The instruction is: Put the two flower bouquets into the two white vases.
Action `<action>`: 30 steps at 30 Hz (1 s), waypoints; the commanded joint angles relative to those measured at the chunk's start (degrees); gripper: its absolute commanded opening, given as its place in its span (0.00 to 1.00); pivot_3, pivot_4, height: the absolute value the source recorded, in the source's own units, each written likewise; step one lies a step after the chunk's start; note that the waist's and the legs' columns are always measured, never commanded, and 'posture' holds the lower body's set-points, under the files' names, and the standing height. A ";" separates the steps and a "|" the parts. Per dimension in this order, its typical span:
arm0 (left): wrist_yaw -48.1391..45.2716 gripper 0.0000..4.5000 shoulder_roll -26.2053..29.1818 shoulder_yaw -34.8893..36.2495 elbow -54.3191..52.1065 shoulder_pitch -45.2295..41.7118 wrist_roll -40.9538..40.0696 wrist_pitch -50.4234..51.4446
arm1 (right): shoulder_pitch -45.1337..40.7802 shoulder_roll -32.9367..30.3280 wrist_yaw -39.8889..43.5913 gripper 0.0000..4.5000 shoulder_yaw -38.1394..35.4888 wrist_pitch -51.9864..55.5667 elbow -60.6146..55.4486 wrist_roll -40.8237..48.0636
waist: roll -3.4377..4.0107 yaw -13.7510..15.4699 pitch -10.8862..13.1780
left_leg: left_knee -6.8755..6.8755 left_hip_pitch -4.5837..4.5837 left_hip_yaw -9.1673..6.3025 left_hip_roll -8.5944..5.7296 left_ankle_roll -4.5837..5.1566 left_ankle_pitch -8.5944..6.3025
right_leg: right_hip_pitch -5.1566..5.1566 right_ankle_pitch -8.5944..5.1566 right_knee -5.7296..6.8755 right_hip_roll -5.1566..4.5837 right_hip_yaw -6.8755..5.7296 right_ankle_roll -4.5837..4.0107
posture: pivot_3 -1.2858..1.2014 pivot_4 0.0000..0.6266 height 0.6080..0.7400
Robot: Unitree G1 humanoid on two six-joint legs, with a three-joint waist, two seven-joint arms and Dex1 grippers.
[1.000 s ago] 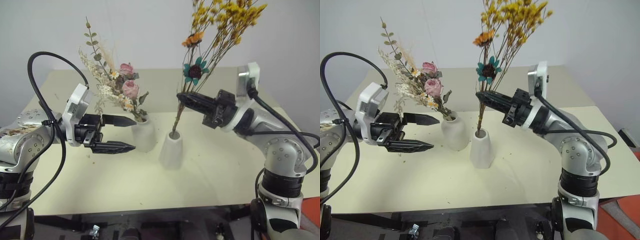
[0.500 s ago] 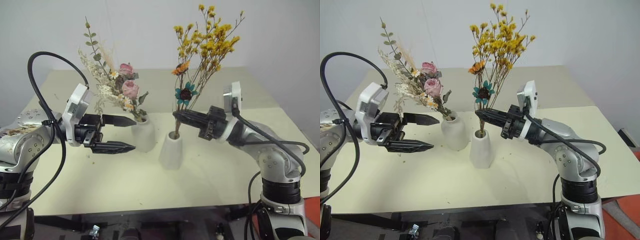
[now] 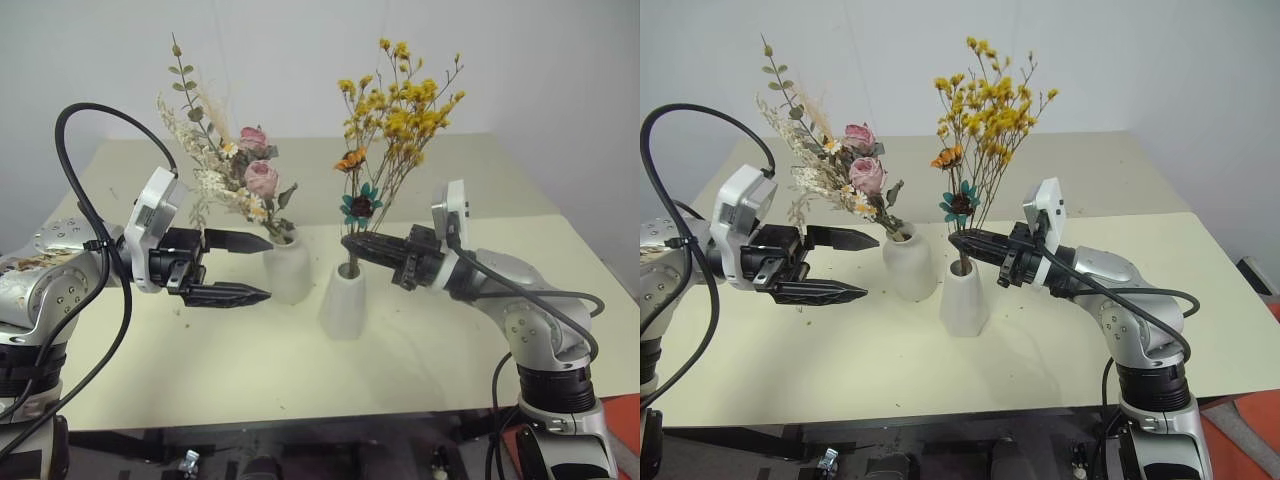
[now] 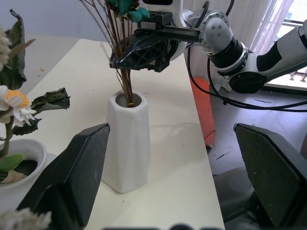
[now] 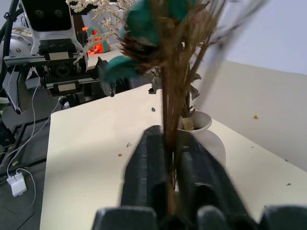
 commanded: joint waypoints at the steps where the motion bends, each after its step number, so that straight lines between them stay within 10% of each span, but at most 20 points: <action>1: -0.87 1.00 0.51 0.73 -0.62 -0.42 0.30 -1.35 | 0.60 -0.71 0.30 0.44 -1.28 -1.94 -1.95 0.43 | 0.00 0.02 0.00 | 0.00 0.00 0.00 0.00 0.00 0.00 | 0.00 0.00 0.00 0.00 0.00 0.00 | 0.52 0.24 1.00; 3: -1.32 1.00 0.66 0.49 -0.35 -0.06 0.59 -1.70 | 1.44 -1.70 1.11 0.59 -1.73 -2.08 -2.57 0.71 | 0.00 0.04 0.00 | 0.00 0.00 0.00 0.00 0.00 0.00 | 0.00 0.00 0.00 0.00 0.00 -0.01 | 0.52 0.24 1.00; 30: 9.99 1.00 1.75 21.86 -10.06 26.89 -2.01 0.40 | 18.34 -22.53 9.84 0.59 -16.61 -5.78 4.89 -1.97 | -0.02 0.13 -0.01 | 0.04 0.06 0.05 0.01 0.00 0.00 | 0.08 -0.06 -0.03 -0.02 0.04 0.08 | 0.52 0.24 1.00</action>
